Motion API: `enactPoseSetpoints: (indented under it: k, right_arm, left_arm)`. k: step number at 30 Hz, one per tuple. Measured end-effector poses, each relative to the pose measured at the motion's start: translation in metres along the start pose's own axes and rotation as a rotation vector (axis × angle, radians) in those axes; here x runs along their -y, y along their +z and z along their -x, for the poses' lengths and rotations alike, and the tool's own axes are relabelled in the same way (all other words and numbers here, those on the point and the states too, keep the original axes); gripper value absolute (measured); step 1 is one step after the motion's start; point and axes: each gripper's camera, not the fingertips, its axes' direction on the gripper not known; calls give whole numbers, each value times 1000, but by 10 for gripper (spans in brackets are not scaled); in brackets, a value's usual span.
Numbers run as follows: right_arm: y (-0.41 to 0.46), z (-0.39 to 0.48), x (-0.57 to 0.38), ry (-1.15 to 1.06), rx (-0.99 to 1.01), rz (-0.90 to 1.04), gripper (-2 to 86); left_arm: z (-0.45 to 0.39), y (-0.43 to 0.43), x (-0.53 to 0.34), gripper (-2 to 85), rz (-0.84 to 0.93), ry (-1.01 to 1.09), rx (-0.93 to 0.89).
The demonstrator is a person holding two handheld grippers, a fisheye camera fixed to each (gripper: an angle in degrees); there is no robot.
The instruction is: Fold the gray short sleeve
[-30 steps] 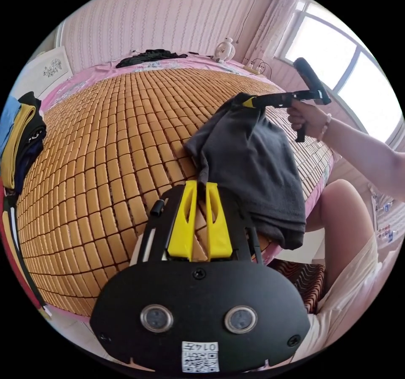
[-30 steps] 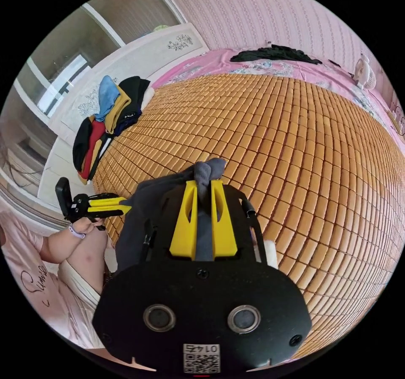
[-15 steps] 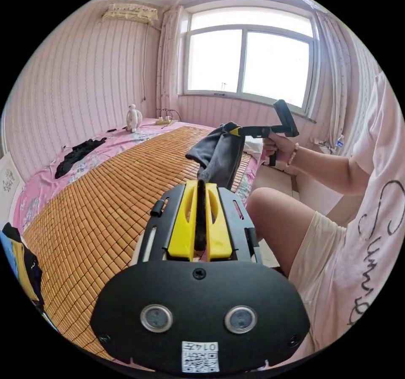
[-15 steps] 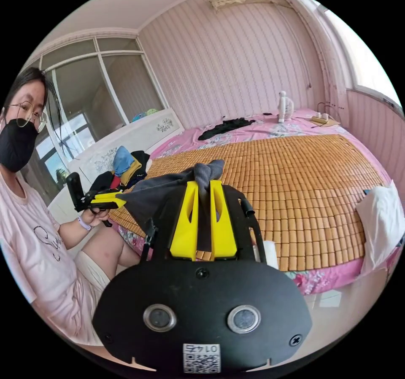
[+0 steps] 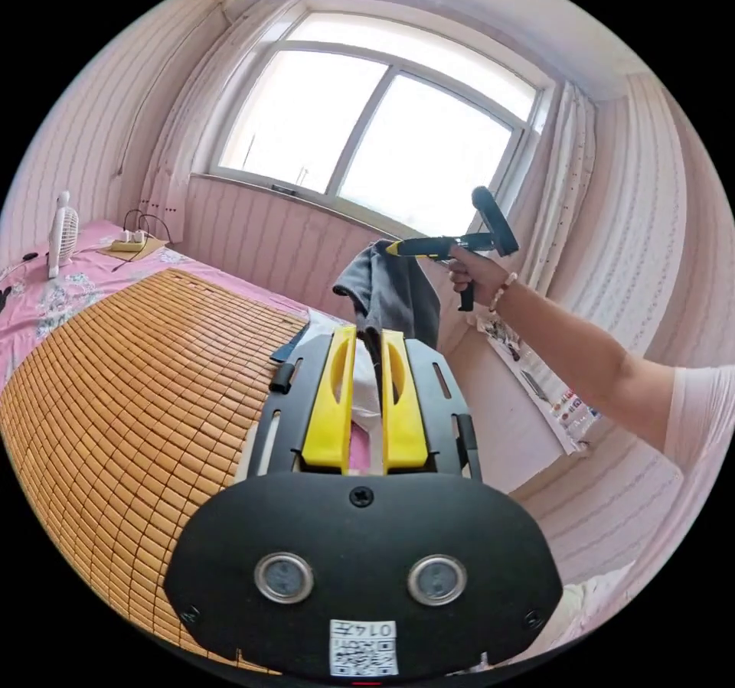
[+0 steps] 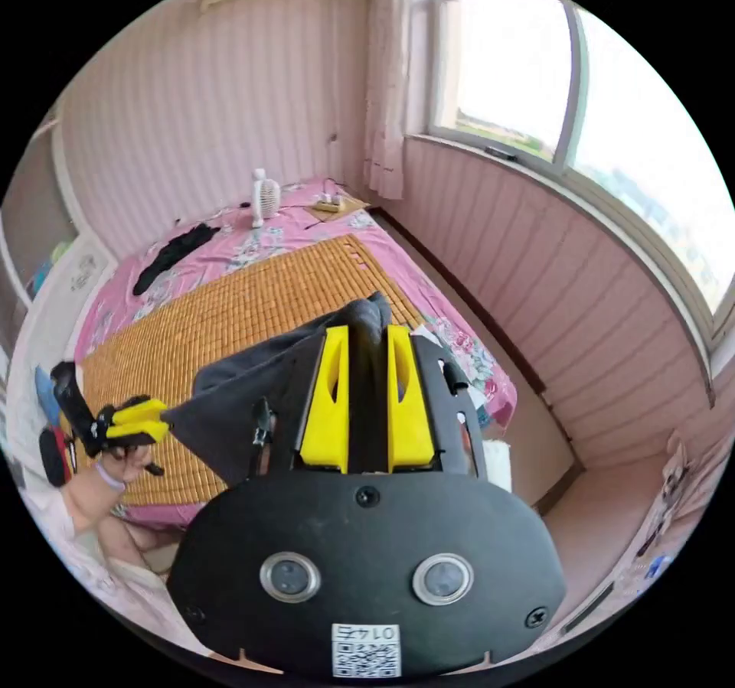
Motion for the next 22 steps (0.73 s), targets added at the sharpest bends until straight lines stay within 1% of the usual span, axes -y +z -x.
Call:
enactPoseSetpoints:
  k: [1,2,3,4,5,6,7,8,9,10,11,12,13,14,15,17,18,19,20,22]
  right_arm:
    - [24,-9,-3,31,-5,63,87]
    - [34,-12,-10,33,-18,83,87]
    - [47,-14,-34,33,-51,75,84]
    - [55,-11,-69,-4,-72,44,75]
    - [58,-7,-89,-39,-84,39,71]
    - [64,3,-136,-106,-134,48,62]
    - [67,15,-188,-149,-204,58,56]
    - [68,22,-215,-164,-240,72,53]
    - [69,37,-266,-206,-311,117,43]
    - [67,52,-315,-223,-370,171,30]
    - [66,60,-338,-234,-387,196,22]
    - [61,77,-378,-251,-398,247,9]
    - [54,93,-410,-267,-394,285,-1]
    - [49,102,-423,-267,-385,294,-3]
    - [39,117,-441,-257,-342,293,-6]
    - [23,141,-453,-245,-230,261,-8]
    - [15,159,-454,-251,-156,229,-9]
    - [8,182,-452,-291,-84,190,-9]
    - [4,194,-451,-318,-52,169,-9]
    - [-5,250,-446,-421,57,98,-9]
  left_arm:
    - [22,15,0,81,64,-68,39]
    - [44,17,-10,83,122,-133,31]
    - [53,13,-20,84,138,-161,15]
    - [65,-6,-43,80,154,-174,-24]
    - [70,-36,-72,76,170,-166,-19]
    - [68,-54,-88,74,181,-152,0]
    - [61,-94,-122,69,204,-126,61]
    - [49,-139,-159,63,237,-114,123]
    - [41,-162,-177,61,254,-118,157]
    - [22,-209,-212,57,283,-129,235]
    - [-2,-256,-245,47,306,-155,339]
    - [-15,-278,-260,42,318,-169,392]
    - [-42,-320,-288,21,331,-201,499]
    - [-71,-358,-311,6,325,-237,611]
    - [-84,-374,-321,2,317,-256,665]
    - [-134,-436,-357,-7,251,-316,859]
    - [-144,-450,-365,-7,226,-331,895]
    - [-164,-478,-382,-8,160,-375,945]
    - [-182,-505,-398,-9,85,-417,963]
    - [-211,-544,-423,-9,-21,-457,988]
